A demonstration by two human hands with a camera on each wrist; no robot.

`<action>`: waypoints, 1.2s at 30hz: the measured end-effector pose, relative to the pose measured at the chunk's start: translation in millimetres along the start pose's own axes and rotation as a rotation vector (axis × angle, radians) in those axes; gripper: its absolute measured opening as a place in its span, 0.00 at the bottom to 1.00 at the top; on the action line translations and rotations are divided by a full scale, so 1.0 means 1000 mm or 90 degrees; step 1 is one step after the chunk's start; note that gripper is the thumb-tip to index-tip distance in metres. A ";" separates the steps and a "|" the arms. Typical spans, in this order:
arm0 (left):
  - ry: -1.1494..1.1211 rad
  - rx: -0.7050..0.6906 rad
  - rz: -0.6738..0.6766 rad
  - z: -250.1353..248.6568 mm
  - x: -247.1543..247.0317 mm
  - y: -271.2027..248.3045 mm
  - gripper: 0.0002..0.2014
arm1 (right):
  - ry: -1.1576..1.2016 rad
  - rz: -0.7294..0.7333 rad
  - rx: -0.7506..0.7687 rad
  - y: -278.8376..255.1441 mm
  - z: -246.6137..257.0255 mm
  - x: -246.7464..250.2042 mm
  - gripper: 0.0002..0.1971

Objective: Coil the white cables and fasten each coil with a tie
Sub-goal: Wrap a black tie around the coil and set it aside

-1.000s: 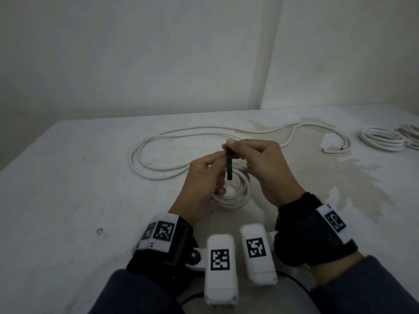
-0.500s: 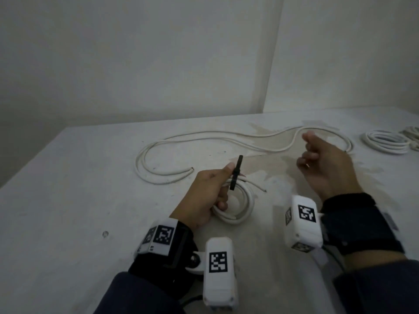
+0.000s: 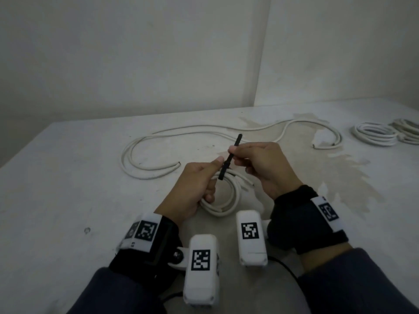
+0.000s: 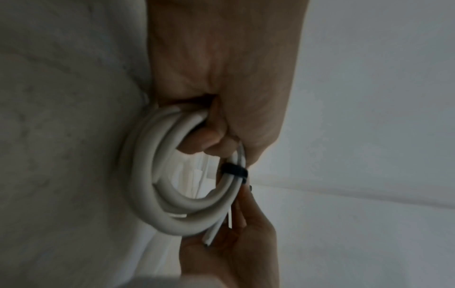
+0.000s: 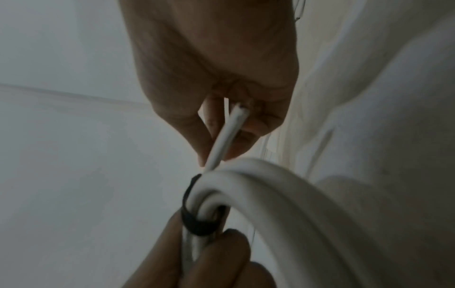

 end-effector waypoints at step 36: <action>0.073 -0.073 0.020 -0.003 -0.009 0.005 0.17 | 0.122 -0.102 0.049 -0.001 0.000 0.002 0.06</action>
Point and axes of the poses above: each hand's wrist, its own y-axis towards the middle knuckle, its own x-axis out of the back of the hand, z = x × y, the point moved 1 cm from there along y, towards the middle knuckle, and after that the axes turned 9 degrees about x, right-handed, at the moved point
